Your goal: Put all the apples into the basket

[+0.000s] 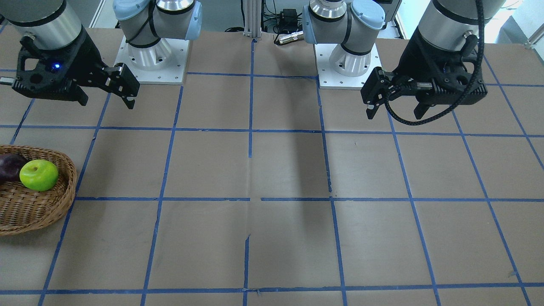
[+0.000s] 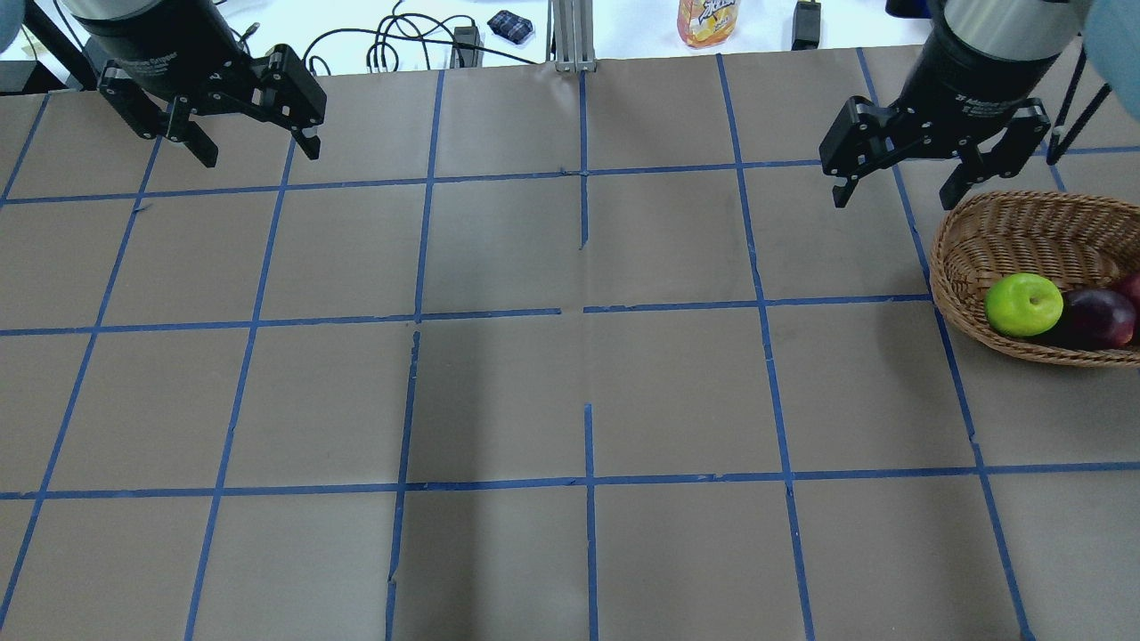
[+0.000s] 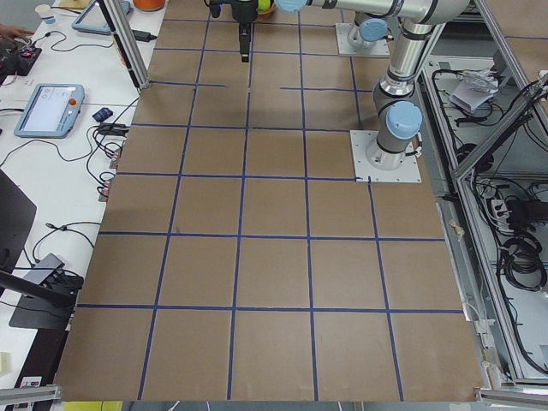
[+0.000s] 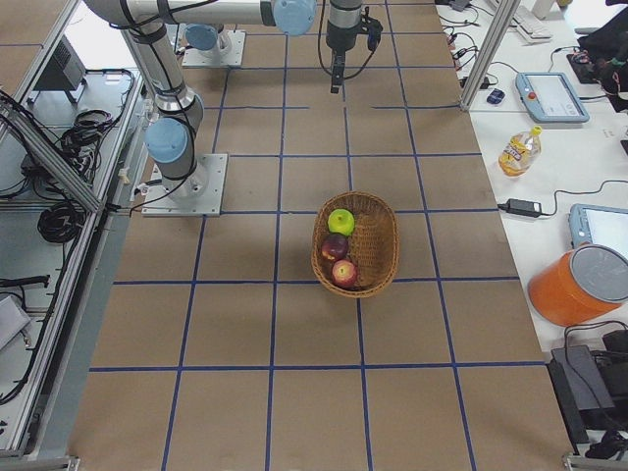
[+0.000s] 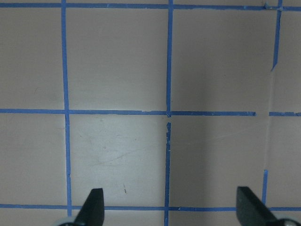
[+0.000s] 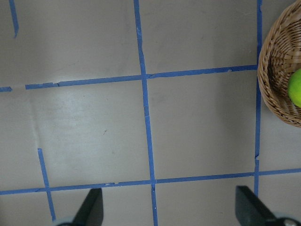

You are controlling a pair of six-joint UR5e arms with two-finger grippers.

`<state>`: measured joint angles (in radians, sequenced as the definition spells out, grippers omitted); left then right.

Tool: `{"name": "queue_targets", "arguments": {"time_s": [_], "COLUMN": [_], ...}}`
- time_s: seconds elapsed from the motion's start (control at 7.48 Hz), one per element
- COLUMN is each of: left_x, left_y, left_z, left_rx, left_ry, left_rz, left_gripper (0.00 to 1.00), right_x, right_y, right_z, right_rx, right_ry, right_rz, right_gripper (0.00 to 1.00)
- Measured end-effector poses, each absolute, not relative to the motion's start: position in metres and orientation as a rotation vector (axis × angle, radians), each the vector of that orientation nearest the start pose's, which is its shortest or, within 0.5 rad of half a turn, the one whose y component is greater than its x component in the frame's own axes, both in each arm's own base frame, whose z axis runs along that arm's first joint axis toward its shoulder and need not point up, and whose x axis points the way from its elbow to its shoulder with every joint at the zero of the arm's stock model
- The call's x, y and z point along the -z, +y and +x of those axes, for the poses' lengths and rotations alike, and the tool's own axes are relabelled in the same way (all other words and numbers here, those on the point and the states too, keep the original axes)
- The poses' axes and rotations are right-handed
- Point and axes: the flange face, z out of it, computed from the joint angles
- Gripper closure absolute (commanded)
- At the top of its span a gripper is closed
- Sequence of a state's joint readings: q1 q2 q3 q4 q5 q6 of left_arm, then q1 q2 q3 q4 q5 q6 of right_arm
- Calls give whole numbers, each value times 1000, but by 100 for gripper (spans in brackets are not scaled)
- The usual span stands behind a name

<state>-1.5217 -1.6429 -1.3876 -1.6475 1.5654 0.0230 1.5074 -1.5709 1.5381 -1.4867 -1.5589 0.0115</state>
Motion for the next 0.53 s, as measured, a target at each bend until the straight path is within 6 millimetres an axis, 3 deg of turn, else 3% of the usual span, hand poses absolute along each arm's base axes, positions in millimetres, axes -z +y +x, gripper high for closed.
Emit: {"name": "queue_targets", "arguments": {"time_s": [0.53], "left_x": [-533], "left_y": [-529], "left_z": [-108], "left_rx": [51], "left_ry": [3142], "left_rz": [-41], "left_gripper": [0], "right_x": [-497], "right_y": [-492], "right_z": [110], "right_rx": [-78], "right_ry": [3115], "right_rz": [112], "right_gripper": [0]}}
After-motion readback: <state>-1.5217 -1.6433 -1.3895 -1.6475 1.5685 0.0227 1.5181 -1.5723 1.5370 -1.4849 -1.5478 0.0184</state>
